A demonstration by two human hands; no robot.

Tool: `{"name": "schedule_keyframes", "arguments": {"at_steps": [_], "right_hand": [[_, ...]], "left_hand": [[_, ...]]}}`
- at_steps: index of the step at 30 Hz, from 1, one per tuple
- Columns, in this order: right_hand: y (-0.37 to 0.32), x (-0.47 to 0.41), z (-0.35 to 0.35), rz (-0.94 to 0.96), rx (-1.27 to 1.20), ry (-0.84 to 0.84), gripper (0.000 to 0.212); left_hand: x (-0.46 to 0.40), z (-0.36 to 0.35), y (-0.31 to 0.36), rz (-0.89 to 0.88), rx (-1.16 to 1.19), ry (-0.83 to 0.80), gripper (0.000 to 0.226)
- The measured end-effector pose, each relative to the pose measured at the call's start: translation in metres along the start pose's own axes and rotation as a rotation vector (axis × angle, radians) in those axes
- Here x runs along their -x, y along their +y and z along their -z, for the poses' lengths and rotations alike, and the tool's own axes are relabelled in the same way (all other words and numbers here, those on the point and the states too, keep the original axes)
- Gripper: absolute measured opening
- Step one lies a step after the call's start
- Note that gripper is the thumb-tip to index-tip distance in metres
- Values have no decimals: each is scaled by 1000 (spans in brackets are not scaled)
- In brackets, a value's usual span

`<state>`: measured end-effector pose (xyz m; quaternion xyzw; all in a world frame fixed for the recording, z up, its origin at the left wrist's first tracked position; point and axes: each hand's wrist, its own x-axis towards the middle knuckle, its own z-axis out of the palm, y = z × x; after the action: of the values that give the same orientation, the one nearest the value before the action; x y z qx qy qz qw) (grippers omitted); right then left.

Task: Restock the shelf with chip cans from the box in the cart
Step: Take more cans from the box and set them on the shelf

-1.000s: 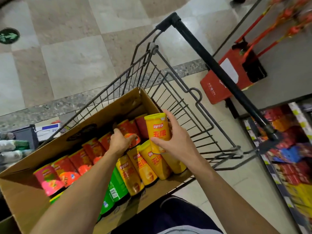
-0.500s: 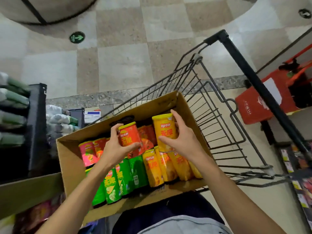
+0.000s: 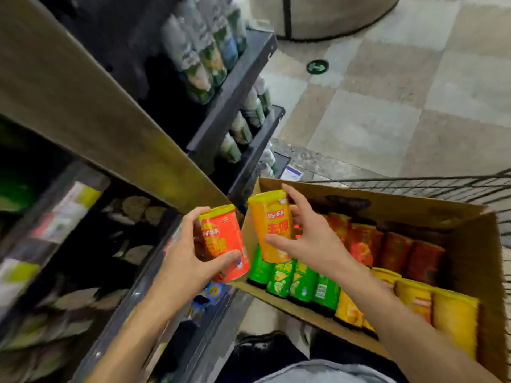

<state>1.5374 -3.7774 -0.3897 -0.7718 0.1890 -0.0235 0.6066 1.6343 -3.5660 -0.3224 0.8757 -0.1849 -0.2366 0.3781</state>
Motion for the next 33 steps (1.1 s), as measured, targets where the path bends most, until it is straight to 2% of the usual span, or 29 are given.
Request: {"name": "schedule_keyframes", "arguments": {"at_steps": [6,11,16,29,33], "right_hand": [[-75,3,-81,204,-51,-237,95],[-127,19,-147,292,-55,-436,94],[-163,38,-212,372,-51,-552,91],[-245,70,-346,576,5,-622,93],[-274,75,-373,705,104,-541,92]], "left_hand": [[82,79,-20,58,11,261,83],[147,125,-43,130,20,436,81],[203,164,-75,177,-33,590,88],[294,256,-130,108,-45,899,88],[300,279,-145,97,-150,996,87]]}}
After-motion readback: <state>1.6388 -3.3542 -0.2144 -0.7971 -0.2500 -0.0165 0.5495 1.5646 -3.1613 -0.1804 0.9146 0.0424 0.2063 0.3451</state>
